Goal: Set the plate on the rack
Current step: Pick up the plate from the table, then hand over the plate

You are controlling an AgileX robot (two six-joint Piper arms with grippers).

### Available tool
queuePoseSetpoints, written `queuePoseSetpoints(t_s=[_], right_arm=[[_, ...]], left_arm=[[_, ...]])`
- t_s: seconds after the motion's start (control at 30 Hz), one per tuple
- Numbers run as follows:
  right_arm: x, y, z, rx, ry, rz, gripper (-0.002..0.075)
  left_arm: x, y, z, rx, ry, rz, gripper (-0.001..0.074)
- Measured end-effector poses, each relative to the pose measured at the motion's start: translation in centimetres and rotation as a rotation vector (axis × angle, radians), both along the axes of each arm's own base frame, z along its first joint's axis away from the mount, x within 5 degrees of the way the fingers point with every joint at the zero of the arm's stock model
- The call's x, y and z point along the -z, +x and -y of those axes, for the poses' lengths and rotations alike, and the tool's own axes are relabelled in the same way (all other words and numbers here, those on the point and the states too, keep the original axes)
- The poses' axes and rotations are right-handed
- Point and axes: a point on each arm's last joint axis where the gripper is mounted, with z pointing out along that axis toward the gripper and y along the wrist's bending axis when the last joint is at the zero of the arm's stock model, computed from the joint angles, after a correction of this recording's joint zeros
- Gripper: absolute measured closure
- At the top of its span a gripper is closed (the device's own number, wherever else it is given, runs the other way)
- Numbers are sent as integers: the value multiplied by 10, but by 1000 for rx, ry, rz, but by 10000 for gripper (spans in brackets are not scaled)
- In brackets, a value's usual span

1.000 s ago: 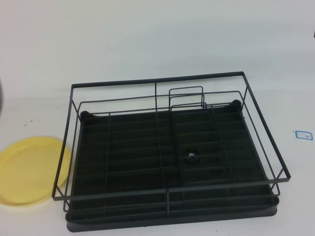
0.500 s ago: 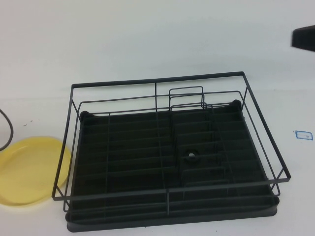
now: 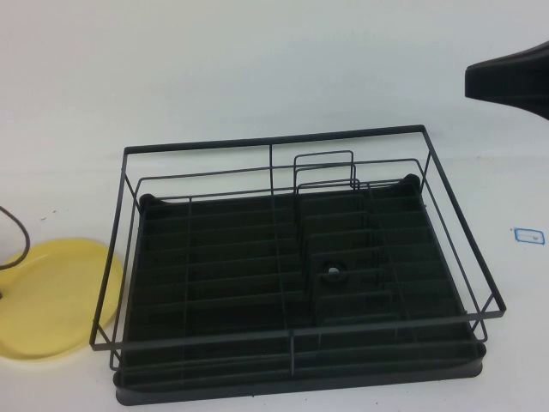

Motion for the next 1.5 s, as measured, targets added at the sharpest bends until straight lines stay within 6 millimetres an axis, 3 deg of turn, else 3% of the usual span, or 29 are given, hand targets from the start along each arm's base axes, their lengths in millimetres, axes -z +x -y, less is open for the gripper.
queuePoseSetpoints(t_s=[0.17, 0.23, 0.3, 0.4, 0.57, 0.67, 0.83, 1.0, 1.1, 1.23, 1.3, 1.4, 1.5], right_arm=[[0, 0, 0, 0, 0, 0, 728], [0, 0, 0, 0, 0, 0, 728], [0, 0, 0, 0, 0, 0, 728], [0, 0, -1, -1, 2, -4, 728], [0, 0, -1, 2, 7, -14, 728], [0, 0, -1, 4, 9, -20, 728], [0, 0, -1, 8, 16, -35, 728], [0, 0, -1, 16, 29, -63, 728], [0, 0, -1, 25, 46, -99, 728], [0, -2, -7, 16, 63, -139, 727], [0, -2, -11, 10, 67, -150, 713], [4, -1, -21, -5, 68, -173, 629], [15, 6, -32, -17, 69, -224, 483]], left_arm=[[14, 7, 3, 5, -53, 32, 361], [19, 8, 4, 12, -65, 27, 432], [24, 9, 4, 8, -83, 19, 577], [27, 9, 7, 12, -128, 21, 688], [26, 9, 9, 12, -182, 66, 724], [14, 7, 4, 9, -133, 100, 727], [-44, 6, -4, -43, -25, 284, 727], [-116, -5, 6, -16, 127, 474, 727], [-156, -13, 31, 83, 245, 569, 728], [-204, -28, 84, 218, 390, 675, 728], [-219, -34, 113, 292, 417, 716, 728], [-227, -39, 145, 373, 447, 731, 729], [-222, -37, 164, 426, 435, 699, 729]])
